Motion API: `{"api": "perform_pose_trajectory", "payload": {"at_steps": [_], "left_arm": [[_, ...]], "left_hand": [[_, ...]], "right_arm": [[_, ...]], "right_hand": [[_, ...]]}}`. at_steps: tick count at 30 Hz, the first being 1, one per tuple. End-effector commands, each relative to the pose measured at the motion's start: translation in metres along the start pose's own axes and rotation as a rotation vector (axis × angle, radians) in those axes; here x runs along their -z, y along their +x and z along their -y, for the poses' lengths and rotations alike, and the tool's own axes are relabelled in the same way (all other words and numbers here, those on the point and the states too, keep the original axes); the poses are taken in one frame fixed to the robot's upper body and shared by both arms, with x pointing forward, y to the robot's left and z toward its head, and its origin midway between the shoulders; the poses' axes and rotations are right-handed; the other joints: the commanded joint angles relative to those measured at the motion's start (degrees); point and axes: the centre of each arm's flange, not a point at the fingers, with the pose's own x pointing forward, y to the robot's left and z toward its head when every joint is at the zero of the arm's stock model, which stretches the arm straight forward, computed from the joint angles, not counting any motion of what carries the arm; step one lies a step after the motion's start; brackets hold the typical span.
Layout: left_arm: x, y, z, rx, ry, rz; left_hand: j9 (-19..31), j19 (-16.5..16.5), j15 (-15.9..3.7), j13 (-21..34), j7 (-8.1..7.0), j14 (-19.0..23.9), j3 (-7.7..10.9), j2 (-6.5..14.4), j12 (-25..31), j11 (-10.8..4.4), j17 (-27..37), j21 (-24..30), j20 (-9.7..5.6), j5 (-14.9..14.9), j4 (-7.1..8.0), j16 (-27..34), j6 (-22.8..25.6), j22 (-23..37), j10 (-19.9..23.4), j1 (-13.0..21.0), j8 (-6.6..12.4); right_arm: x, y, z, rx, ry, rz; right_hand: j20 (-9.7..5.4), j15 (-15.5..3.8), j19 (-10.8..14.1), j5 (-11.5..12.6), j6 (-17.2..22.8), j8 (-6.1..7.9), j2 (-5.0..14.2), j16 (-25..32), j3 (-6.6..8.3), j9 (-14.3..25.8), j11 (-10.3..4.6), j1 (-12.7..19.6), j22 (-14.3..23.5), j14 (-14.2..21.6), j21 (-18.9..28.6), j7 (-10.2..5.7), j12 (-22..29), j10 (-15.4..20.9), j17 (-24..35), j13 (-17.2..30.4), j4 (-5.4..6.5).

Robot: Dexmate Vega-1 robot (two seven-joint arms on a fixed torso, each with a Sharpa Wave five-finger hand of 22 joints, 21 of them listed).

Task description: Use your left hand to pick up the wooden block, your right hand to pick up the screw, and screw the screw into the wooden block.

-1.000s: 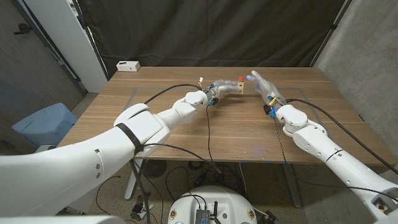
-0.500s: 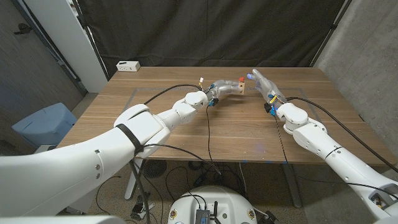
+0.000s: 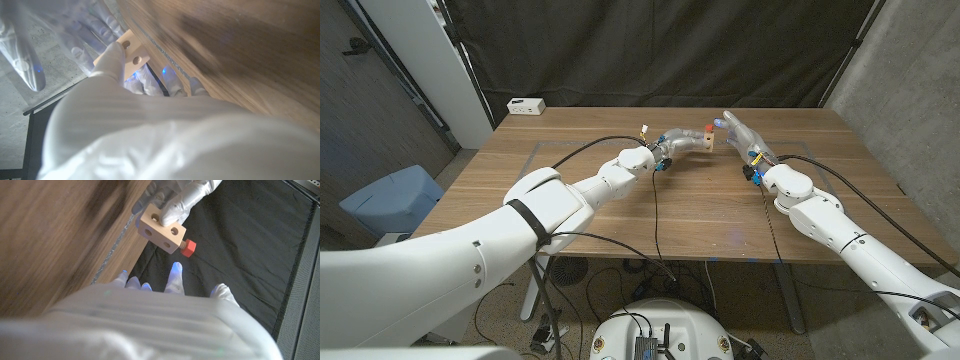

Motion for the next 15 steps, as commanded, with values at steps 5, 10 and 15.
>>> {"api": "perform_pose_trajectory", "payload": {"at_steps": [5, 10, 15], "left_arm": [[0.0029, -0.0011, 0.0006, -0.002, -0.010, -0.003], [0.0038, -0.0017, -0.0003, -0.003, -0.009, -0.004], [0.0043, -0.0020, -0.0008, -0.004, -0.011, -0.005]], "left_hand": [[0.1, 0.1, -1.68, 0.2, -0.02, -0.2, 2.12, 1.5, 0.2, -0.09, 0.1, 0.5, 0.29, 0.5, 1.82, 0.0, 0.5, 0.1, 0.3, -1.0, 0.23], [0.1, 0.2, -1.76, 0.2, -0.01, -0.2, 2.13, 1.5, 0.2, -0.07, 0.1, 0.5, 0.30, 0.5, 1.80, 0.0, 0.5, 0.1, 0.3, -1.0, 0.25], [0.1, 0.1, -1.65, 0.2, -0.03, -0.2, 2.13, 1.5, 0.2, -0.05, 0.0, 0.5, 0.29, 0.5, 1.79, 0.0, 0.5, 0.1, 0.2, -1.0, 0.22]], "right_arm": [[0.0011, 0.0020, -0.0072, -0.016, 0.006, -0.007], [0.0009, 0.0010, -0.0097, -0.023, 0.005, -0.003], [0.0002, 0.0004, -0.0123, -0.026, 0.006, -0.001]], "right_hand": [[0.12, 0.18, -0.2, 0.3, 0.6, 0.48, 0.26, 0.6, 0.05, 0.2, -0.08, -0.8, 0.2, -9.5, -0.1, 0.32, 0.3, -5.0, 0.4, 0.0, 0.46], [0.10, 0.15, -0.2, 0.3, 0.7, 0.52, 0.29, 0.6, -0.01, 0.2, -0.09, -1.0, 0.2, -9.5, 0.0, 0.31, 0.3, -5.0, 0.4, 0.0, 0.58], [0.05, 0.17, -0.2, 0.3, 1.0, 0.61, 0.30, 0.7, -0.08, 0.2, -0.04, -1.3, 0.2, -9.4, 0.0, 0.29, 0.4, -4.9, 0.4, 0.0, 0.72]]}}
